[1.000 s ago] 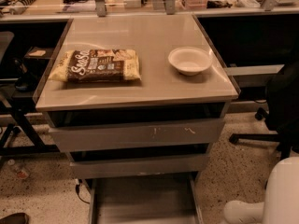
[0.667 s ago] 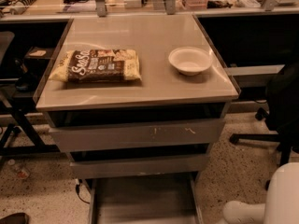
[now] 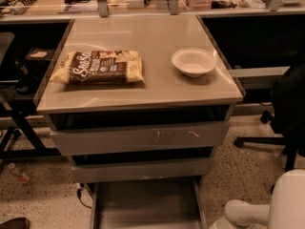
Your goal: Close bottom drawer
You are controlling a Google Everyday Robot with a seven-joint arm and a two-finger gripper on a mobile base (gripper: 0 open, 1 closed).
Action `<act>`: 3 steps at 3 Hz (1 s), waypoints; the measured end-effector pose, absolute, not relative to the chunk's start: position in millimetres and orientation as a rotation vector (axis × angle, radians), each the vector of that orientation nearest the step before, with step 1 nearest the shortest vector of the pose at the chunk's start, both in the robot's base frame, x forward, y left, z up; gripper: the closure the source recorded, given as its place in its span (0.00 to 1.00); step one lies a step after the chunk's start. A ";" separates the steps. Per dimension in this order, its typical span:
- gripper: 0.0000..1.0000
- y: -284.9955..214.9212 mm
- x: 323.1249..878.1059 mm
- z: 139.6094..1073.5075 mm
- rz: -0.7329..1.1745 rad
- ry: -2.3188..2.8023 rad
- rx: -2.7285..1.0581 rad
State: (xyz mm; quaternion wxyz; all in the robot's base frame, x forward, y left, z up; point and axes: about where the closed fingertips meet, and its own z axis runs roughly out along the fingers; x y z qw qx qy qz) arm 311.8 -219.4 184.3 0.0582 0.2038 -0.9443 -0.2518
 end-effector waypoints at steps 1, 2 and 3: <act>1.00 -216.2 319.4 185.0 -0.775 -2.865 0.622; 1.00 -215.4 324.8 185.8 -0.783 -2.870 0.625; 1.00 -214.1 333.3 186.7 -0.790 -2.887 0.629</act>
Offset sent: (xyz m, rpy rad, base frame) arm 0.0633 0.0216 -0.0141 0.0585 -0.0642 -0.0106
